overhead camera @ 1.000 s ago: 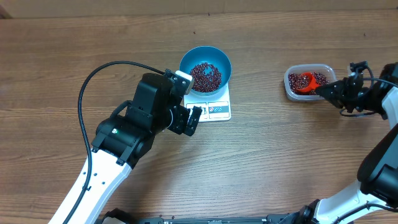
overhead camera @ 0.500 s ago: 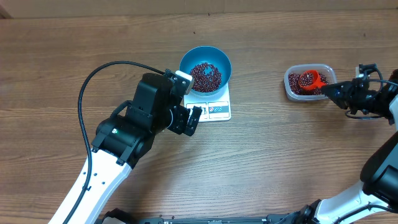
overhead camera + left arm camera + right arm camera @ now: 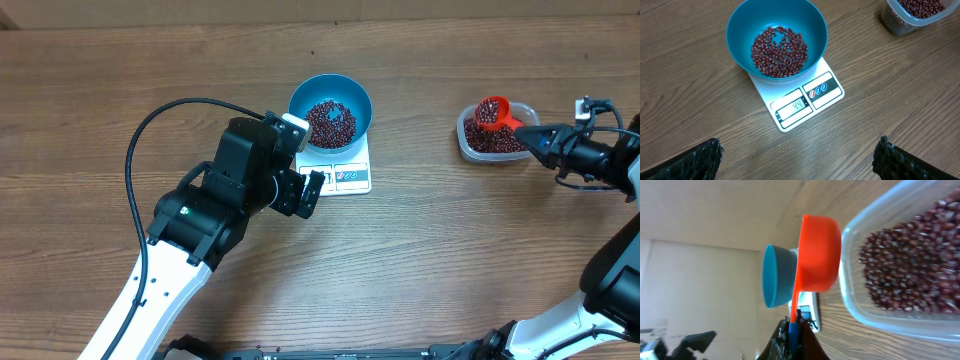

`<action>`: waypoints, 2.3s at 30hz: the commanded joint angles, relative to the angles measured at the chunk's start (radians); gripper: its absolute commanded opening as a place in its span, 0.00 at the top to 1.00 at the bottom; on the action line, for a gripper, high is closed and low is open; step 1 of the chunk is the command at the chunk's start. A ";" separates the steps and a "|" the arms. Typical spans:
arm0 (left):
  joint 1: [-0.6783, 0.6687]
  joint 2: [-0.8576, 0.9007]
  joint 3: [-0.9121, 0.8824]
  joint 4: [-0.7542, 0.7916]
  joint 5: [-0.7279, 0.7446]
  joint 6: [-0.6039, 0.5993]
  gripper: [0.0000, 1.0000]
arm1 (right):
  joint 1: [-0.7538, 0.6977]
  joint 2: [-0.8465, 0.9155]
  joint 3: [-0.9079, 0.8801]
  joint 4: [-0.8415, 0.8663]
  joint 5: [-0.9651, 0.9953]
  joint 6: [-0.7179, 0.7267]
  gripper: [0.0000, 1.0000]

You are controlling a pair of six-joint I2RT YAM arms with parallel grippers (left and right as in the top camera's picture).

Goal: Scoop item into bowl and weigh 150g on scale
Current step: 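Lift the filled scoop and carry it over the teal bowl, then tilt the red scoop to pour beans into the teal bowl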

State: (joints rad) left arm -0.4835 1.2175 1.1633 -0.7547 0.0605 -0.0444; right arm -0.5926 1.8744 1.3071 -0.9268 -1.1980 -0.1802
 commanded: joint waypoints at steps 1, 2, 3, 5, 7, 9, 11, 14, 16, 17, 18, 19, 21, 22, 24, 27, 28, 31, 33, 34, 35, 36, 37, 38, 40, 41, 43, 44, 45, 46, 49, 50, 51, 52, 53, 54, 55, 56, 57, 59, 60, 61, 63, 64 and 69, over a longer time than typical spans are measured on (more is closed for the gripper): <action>0.005 0.005 -0.011 0.003 0.008 0.023 0.00 | 0.020 0.002 0.022 0.004 -0.101 -0.011 0.97; 0.005 0.005 -0.011 0.003 0.008 0.023 0.00 | 0.028 0.002 0.022 0.005 -0.109 -0.011 0.97; 0.005 0.005 -0.011 0.003 0.008 0.023 0.01 | 0.037 0.002 0.022 0.005 -0.115 -0.011 0.96; 0.005 0.005 -0.011 0.004 0.008 0.023 0.01 | 0.059 0.002 0.022 0.005 -0.126 -0.011 0.96; 0.005 0.005 -0.011 0.003 0.008 0.023 0.00 | 0.082 0.002 0.022 0.005 -0.133 -0.011 0.96; 0.005 0.005 -0.011 0.003 0.008 0.023 0.01 | 0.108 0.002 0.022 0.008 -0.133 -0.011 0.96; 0.005 0.005 -0.011 0.003 0.008 0.023 0.00 | 0.138 0.002 0.022 0.012 -0.133 -0.010 0.96; 0.005 0.005 -0.011 0.003 0.008 0.023 0.00 | 0.180 0.002 0.022 0.021 -0.140 -0.007 0.96; 0.005 0.005 -0.011 0.003 0.008 0.023 0.01 | 0.209 0.002 0.022 0.028 -0.140 -0.004 0.96; 0.005 0.005 -0.011 0.003 0.008 0.023 0.01 | 0.222 0.002 0.022 0.031 -0.140 -0.003 0.96; 0.005 0.005 -0.011 0.003 0.008 0.023 0.01 | 0.240 0.002 0.022 0.032 -0.140 -0.003 0.96; 0.005 0.005 -0.011 0.003 0.008 0.023 0.00 | 0.253 0.002 0.022 0.035 -0.140 -0.003 0.96; 0.005 0.005 -0.011 0.003 0.008 0.023 0.01 | 0.280 0.002 0.022 0.040 -0.139 0.002 0.96; 0.005 0.005 -0.011 0.003 0.008 0.023 0.01 | 0.295 0.002 0.022 0.048 -0.140 0.011 0.96; 0.005 0.005 -0.011 0.003 0.008 0.023 0.00 | 0.321 0.002 0.022 0.071 -0.139 0.036 0.96; 0.005 0.005 -0.011 0.003 0.008 0.023 0.00 | 0.365 0.002 0.022 0.124 -0.139 0.087 0.96; 0.005 0.005 -0.011 0.003 0.008 0.023 0.00 | 0.378 0.002 0.022 0.141 -0.139 0.104 0.96; 0.005 0.005 -0.011 0.003 0.008 0.023 0.00 | 0.423 0.002 0.022 0.209 -0.138 0.166 0.96; 0.005 0.005 -0.011 0.003 0.008 0.023 0.00 | 0.451 0.002 0.022 0.259 -0.123 0.216 0.96; 0.005 0.005 -0.011 0.003 0.008 0.023 0.00 | 0.463 0.002 0.022 0.279 -0.113 0.236 0.96; 0.005 0.005 -0.011 0.004 0.008 0.023 0.00 | 0.477 0.002 0.022 0.302 -0.100 0.259 0.96; 0.005 0.005 -0.011 0.003 0.008 0.023 0.00 | 0.491 0.002 0.022 0.322 -0.085 0.276 0.96; 0.005 0.005 -0.011 0.003 0.008 0.023 0.00 | 0.504 0.002 0.022 0.341 -0.074 0.289 0.96; 0.005 0.005 -0.011 0.003 0.008 0.023 0.00 | 0.514 0.002 0.022 0.356 -0.071 0.289 0.96; 0.005 0.005 -0.011 0.004 0.008 0.023 0.00 | 0.541 0.002 0.022 0.396 -0.056 0.289 0.96; 0.005 0.005 -0.011 0.004 0.008 0.023 0.00 | 0.553 0.002 0.022 0.411 -0.038 0.289 0.96; 0.005 0.005 -0.011 0.003 0.008 0.023 0.00 | 0.578 0.002 0.022 0.434 0.020 0.288 0.96; 0.005 0.005 -0.011 0.003 0.008 0.023 0.01 | 0.588 0.002 0.022 0.443 0.045 0.288 0.96; 0.005 0.005 -0.011 0.003 0.008 0.023 0.01 | 0.600 0.002 0.022 0.450 0.073 0.285 0.96; 0.005 0.005 -0.011 0.003 0.008 0.023 0.00 | 0.613 0.002 0.022 0.460 0.101 0.285 0.96; 0.005 0.005 -0.011 0.003 0.008 0.023 0.00 | 0.651 0.002 0.022 0.510 0.153 0.275 0.96; 0.005 0.005 -0.011 0.003 0.008 0.023 0.01 | 0.662 0.002 0.022 0.527 0.168 0.264 0.96; 0.005 0.005 -0.011 0.003 0.008 0.023 0.00 | 0.673 0.002 0.022 0.543 0.176 0.253 0.96; 0.005 0.005 -0.011 0.003 0.008 0.023 0.00 | 0.683 0.002 0.022 0.560 0.190 0.251 0.96; 0.005 0.005 -0.011 0.003 0.008 0.023 0.01 | 0.690 0.002 0.022 0.574 0.203 0.251 0.96; 0.005 0.005 -0.011 0.004 0.008 0.023 0.00 | 0.700 0.002 0.022 0.591 0.222 0.246 0.96; 0.005 0.005 -0.011 0.004 0.008 0.023 0.01 | 0.706 0.002 0.022 0.600 0.228 0.225 0.96; 0.005 0.005 -0.011 0.003 0.008 0.023 0.01 | 0.714 0.002 0.022 0.608 0.235 0.193 0.96; 0.005 0.005 -0.011 0.003 0.008 0.023 0.00 | 0.718 0.002 0.022 0.610 0.243 0.172 0.96; 0.005 0.005 -0.011 0.003 0.008 0.023 0.00 | 0.724 0.002 0.022 0.611 0.280 0.145 0.96; 0.005 0.005 -0.011 0.003 0.008 0.023 0.01 | 0.726 0.002 0.022 0.611 0.308 0.145 0.96; 0.005 0.005 -0.011 0.003 0.008 0.023 0.00 | 0.727 0.002 0.022 0.611 0.336 0.145 0.96; 0.005 0.005 -0.011 0.003 0.008 0.023 0.00 | 0.727 0.002 0.022 0.610 0.364 0.097 0.96; 0.005 0.005 -0.011 0.003 0.008 0.023 0.01 | 0.727 0.002 0.022 0.609 0.364 0.069 0.96; 0.005 0.005 -0.011 0.003 0.008 0.023 0.00 | 0.727 0.002 0.022 0.608 0.368 -0.070 0.96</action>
State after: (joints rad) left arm -0.4835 1.2175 1.1633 -0.7547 0.0605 -0.0441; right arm 0.1333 1.8748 1.3071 -0.3260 -0.8486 -0.1173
